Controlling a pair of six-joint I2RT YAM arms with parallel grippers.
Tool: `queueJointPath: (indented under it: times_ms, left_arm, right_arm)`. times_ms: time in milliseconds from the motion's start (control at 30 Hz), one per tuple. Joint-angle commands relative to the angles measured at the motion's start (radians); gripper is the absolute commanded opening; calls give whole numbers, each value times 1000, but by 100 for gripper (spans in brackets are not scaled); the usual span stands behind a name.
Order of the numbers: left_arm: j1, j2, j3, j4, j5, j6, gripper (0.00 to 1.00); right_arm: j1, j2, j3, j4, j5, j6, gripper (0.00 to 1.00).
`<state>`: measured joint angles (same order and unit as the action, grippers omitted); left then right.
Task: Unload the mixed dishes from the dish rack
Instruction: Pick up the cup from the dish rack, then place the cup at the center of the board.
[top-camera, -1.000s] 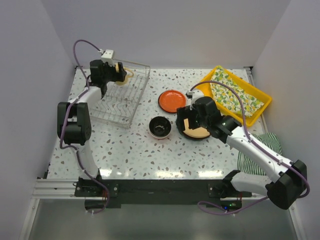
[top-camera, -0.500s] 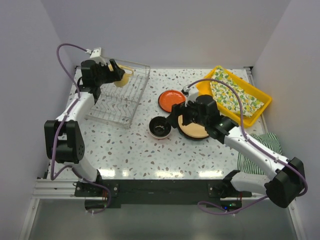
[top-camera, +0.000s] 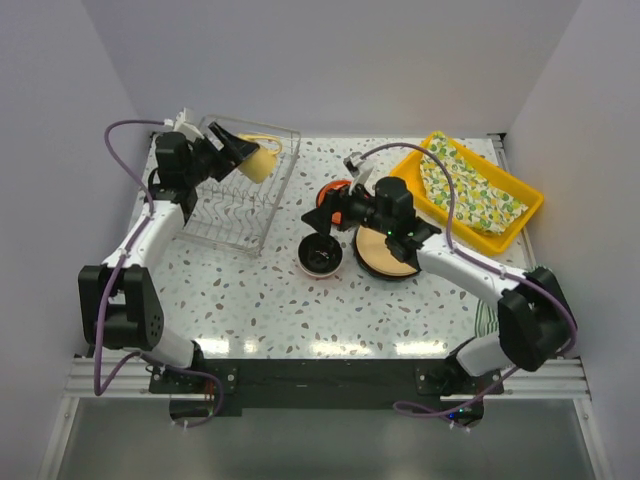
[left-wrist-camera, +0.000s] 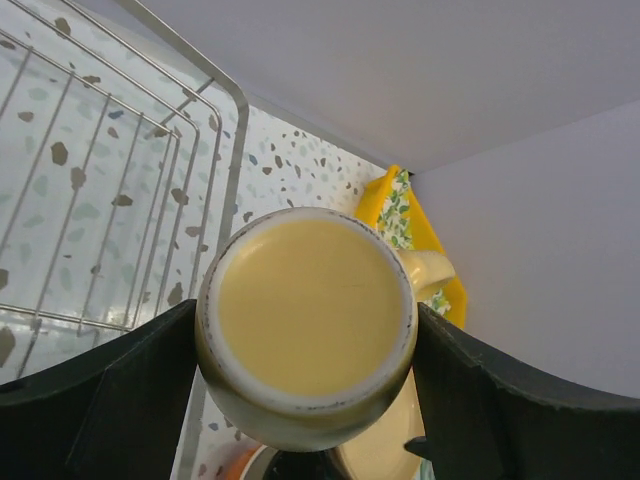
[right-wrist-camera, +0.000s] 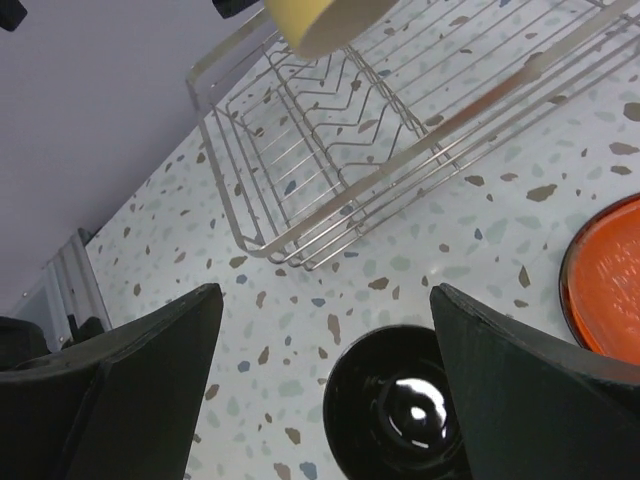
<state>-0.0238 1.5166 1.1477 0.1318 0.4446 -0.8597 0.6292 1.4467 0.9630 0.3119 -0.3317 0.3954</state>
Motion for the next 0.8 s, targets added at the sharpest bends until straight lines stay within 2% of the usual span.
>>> queueJointPath:
  times_ms: [0,133,533,667,700,767]
  left_arm:
    - [-22,-68,-8,170,74,-219,1]
    - [-64,-68,-37,229,88,-337,1]
    - [-162,-68,-108,370,88,-538,1]
    - [-177,-70,-120,394,89,-568,2]
    - [-179,-70,-120,394,86,-570,2]
    - [-182,-67,-123,394,85,-572,2]
  right_arm:
    - [-3,84,114,225,-75,59,88]
    - [-5,142,175,259,-55,62,87]
    - [-5,233,267,299,-75,80,82]
    - [-3,242,281,308,-98,80,75]
    - [-5,245,292,305,-105,80,70]
    - [-3,251,299,306,-134,82,65]
